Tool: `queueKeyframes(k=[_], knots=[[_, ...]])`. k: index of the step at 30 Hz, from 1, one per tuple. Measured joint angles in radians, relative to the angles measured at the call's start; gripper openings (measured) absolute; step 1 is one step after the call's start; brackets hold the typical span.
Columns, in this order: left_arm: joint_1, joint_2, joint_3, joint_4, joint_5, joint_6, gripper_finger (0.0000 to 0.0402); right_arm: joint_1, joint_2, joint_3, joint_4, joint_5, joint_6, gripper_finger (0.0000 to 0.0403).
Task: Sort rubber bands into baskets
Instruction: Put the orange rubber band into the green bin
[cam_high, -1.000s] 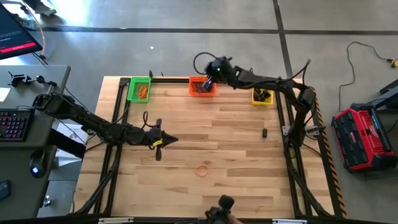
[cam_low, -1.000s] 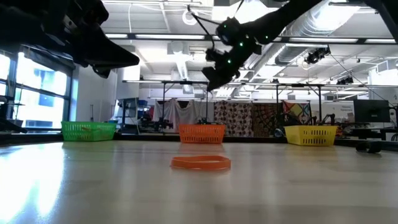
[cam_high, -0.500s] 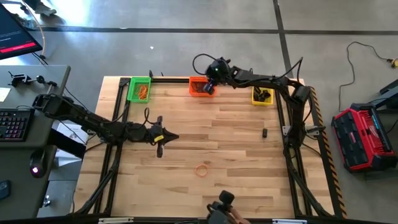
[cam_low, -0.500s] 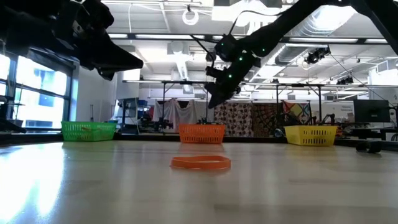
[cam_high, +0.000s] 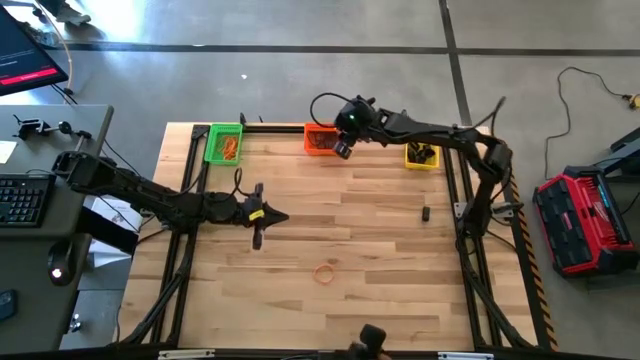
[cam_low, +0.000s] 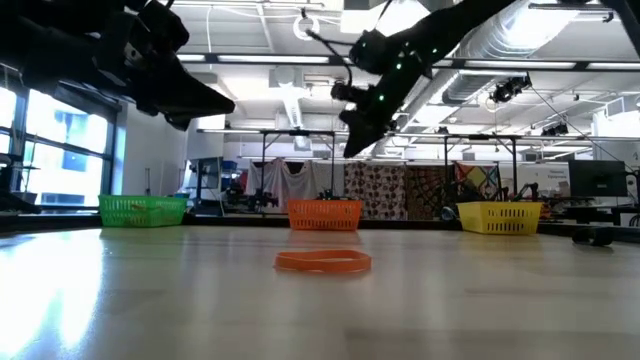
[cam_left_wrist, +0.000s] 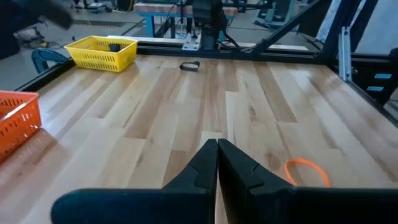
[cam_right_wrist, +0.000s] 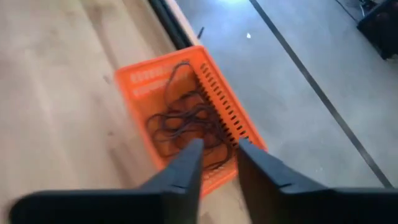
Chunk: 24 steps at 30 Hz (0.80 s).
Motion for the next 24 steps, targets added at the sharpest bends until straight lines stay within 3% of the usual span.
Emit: queueKeyframes(k=[3,5,12,17,24], knots=[[0.011,0.000,0.000,0.005,0.014,0.027,0.0003,0.022,-0.062,-0.069,0.026,0.000,0.017,0.0036],[0.019,0.000,0.000,0.025,0.044,0.039,0.0003,0.032,-0.103,-0.149,0.080,-0.009,0.045,0.0010],[0.023,0.046,0.035,0.052,0.088,0.051,0.0001,0.100,-0.294,-0.466,0.325,-0.013,0.194,0.0014],[0.011,0.204,0.125,0.050,0.159,0.068,0.0000,0.208,-0.425,-0.620,0.448,0.013,0.280,0.0005],[-0.067,0.413,0.284,-0.021,0.277,0.162,0.0001,0.374,-0.555,-0.732,0.451,0.131,0.360,0.0001]])
